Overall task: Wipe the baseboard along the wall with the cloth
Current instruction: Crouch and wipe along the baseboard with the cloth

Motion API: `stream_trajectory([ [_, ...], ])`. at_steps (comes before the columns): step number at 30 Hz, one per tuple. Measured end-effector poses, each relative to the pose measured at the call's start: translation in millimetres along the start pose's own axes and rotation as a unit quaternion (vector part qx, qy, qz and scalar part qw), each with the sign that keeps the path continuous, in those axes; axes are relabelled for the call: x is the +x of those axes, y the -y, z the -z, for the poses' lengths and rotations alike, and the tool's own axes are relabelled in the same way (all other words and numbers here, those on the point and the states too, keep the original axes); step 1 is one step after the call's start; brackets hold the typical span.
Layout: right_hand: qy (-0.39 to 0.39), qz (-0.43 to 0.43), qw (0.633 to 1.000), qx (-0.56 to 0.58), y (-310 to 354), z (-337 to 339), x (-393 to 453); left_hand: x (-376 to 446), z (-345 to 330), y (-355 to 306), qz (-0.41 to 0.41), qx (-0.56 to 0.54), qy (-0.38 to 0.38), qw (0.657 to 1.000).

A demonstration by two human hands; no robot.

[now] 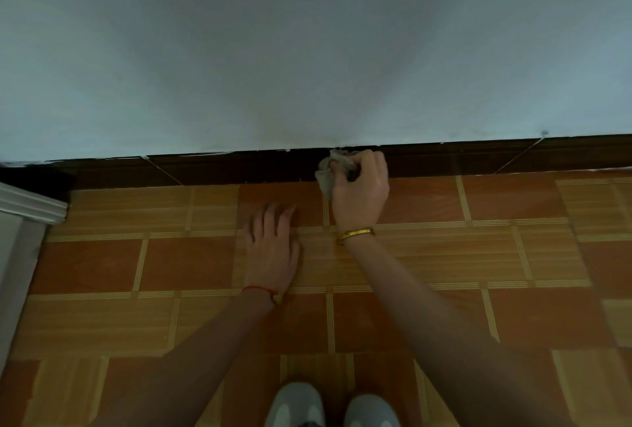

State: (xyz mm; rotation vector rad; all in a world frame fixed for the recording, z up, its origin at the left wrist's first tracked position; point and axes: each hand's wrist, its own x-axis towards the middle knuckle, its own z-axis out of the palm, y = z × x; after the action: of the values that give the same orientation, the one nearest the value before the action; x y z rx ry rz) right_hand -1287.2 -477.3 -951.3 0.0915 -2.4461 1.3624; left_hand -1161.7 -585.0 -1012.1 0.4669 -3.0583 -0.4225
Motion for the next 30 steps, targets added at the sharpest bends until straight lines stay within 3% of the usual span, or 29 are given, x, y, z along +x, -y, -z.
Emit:
stream_trajectory([
  [2, -0.014, -0.002, 1.0, 0.003, -8, 5, 4, 4, -7, -3, -0.001, -0.007, -0.003, 1.0],
  [8, -0.15, -0.078, 0.986, -0.009, -38, 43, 32, 4, -23, 5, -0.009, -0.007, -0.011, 1.0],
  [17, -0.013, 0.015, 1.0, -0.002, -6, -6, -4, 3, -29, 9, -0.023, -0.019, -0.032, 0.999],
  [20, -0.039, 0.001, 0.999, 0.001, -12, 1, 3, 2, -29, 10, -0.025, -0.018, -0.033, 0.999],
  [24, -0.143, -0.104, 0.984, -0.012, -34, 31, 25, 2, -31, 10, -0.022, -0.024, -0.032, 0.999],
  [26, -0.171, -0.11, 0.979, -0.006, -40, 40, 31, 1, -31, 11, -0.025, -0.023, -0.033, 0.999],
  [30, -0.126, -0.082, 0.989, -0.005, -27, 25, 20, 1, -31, 10, -0.021, -0.034, -0.032, 0.999],
])
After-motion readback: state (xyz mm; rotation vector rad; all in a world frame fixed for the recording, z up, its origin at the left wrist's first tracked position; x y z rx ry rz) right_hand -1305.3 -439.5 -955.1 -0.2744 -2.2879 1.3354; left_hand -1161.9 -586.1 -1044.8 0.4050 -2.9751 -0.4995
